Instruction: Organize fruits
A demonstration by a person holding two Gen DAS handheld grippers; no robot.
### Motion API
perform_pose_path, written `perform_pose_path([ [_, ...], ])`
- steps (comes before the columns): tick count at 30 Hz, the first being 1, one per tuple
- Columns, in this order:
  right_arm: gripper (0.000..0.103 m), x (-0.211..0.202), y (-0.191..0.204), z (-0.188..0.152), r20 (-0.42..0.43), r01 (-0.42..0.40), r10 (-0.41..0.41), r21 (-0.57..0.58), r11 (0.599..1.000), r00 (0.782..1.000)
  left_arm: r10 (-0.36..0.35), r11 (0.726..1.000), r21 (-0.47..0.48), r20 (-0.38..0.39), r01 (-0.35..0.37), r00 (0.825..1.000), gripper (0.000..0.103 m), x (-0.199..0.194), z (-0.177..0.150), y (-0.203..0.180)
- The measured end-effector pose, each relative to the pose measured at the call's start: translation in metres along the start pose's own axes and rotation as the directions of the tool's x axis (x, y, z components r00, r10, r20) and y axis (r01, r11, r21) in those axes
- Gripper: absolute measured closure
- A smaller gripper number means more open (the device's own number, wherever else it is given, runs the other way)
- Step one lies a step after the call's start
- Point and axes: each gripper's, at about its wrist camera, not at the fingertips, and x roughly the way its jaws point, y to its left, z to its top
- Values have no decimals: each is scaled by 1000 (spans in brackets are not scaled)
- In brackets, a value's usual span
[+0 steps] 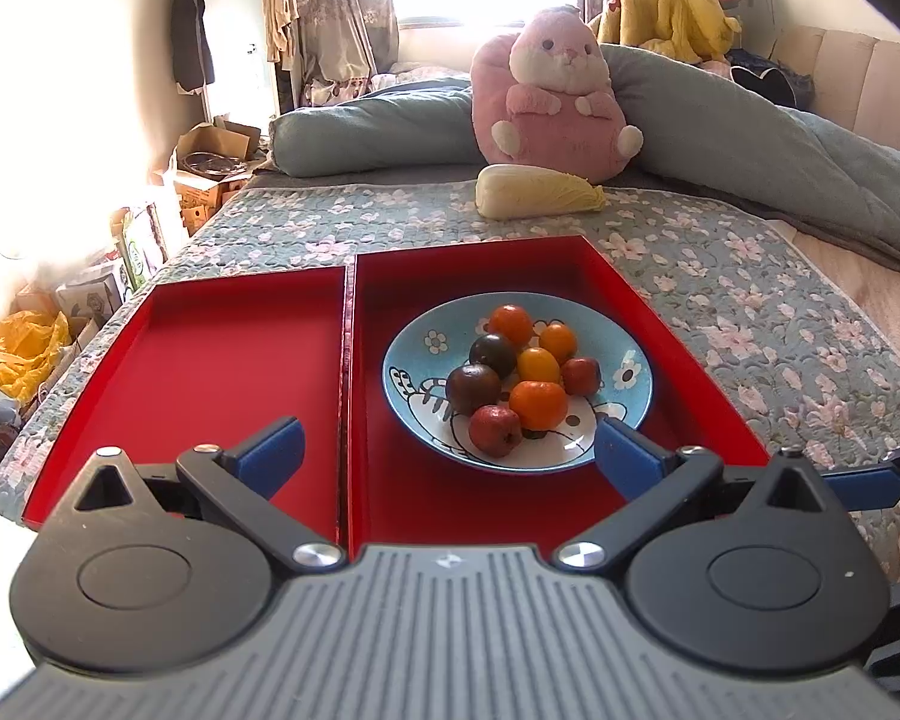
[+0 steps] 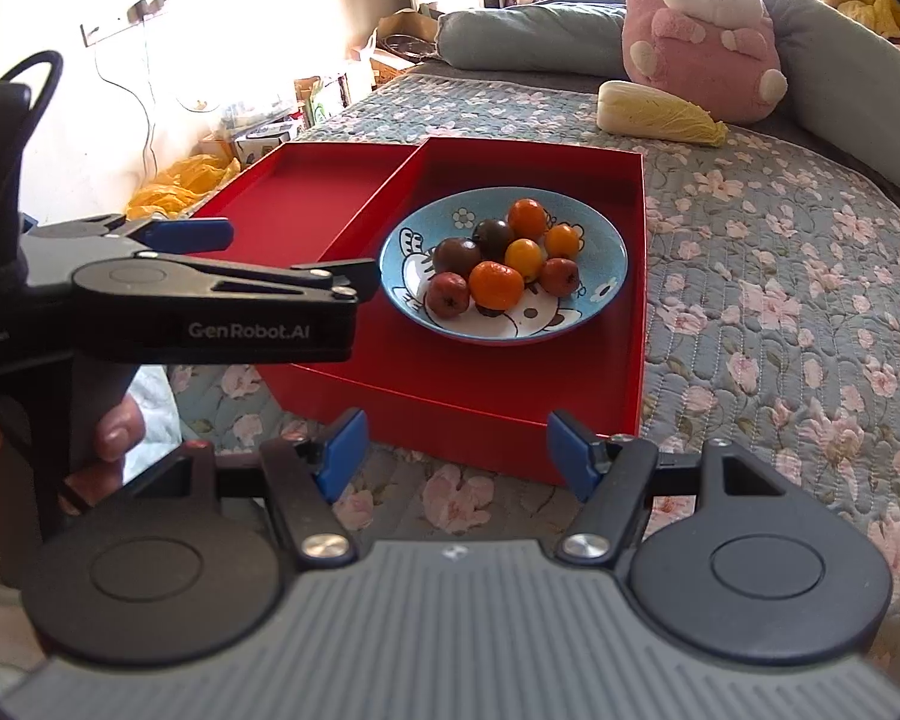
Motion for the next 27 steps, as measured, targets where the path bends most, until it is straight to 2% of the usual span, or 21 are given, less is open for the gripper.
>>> perform_pose_path([
  [27,34,13,3,-5,-48,-15,15,2,1000,999,-6,1000,17,-9,6,1000,0,3,-1,-3],
])
